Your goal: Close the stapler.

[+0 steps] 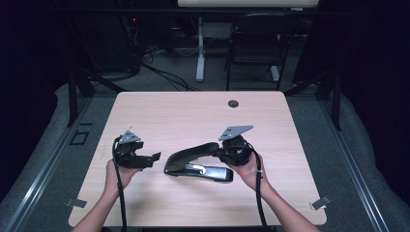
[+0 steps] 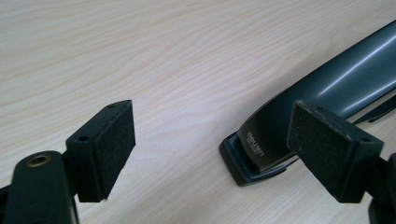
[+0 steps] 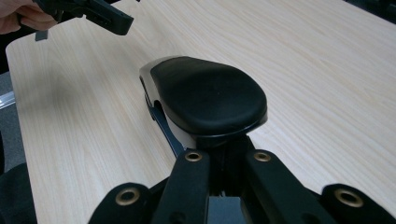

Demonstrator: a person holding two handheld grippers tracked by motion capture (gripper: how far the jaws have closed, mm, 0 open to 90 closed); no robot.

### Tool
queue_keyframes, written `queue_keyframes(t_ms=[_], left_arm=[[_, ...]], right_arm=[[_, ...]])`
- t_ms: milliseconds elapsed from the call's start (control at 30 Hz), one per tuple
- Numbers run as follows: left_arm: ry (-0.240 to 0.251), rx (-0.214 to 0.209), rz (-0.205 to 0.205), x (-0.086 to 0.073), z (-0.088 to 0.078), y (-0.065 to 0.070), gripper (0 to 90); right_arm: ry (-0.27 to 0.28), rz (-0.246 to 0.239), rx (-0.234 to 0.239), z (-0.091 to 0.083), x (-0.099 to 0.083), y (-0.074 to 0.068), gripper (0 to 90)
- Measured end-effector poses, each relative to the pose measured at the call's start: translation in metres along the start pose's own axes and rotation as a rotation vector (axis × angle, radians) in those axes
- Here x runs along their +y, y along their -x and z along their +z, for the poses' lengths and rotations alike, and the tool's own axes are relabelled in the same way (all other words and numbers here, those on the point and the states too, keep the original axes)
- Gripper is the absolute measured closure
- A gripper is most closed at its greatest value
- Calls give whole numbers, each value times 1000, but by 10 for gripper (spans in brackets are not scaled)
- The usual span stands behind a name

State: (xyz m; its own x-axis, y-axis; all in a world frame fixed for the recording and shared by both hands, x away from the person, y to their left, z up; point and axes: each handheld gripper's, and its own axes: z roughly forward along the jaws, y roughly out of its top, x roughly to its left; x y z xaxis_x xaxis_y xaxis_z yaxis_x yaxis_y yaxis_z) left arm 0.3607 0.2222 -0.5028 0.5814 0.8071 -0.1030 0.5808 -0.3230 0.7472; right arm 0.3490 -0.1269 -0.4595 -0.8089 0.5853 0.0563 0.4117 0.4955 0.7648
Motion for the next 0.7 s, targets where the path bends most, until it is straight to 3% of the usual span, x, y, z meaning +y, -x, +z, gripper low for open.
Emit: queue_keyframes(t_ms=[267, 433, 700], left_arm=[[-22, 12, -18, -2, 0, -8, 140], [-1, -5, -19, -2, -1, -8, 138], [-5, -8, -17, -3, -1, -8, 135]], right_arm=[[-30, 15, -4, 0, -10, 3, 900], [-55, 10, -13, 2, -16, 6, 900], [-120, 24, -15, 6, -31, 12, 900]])
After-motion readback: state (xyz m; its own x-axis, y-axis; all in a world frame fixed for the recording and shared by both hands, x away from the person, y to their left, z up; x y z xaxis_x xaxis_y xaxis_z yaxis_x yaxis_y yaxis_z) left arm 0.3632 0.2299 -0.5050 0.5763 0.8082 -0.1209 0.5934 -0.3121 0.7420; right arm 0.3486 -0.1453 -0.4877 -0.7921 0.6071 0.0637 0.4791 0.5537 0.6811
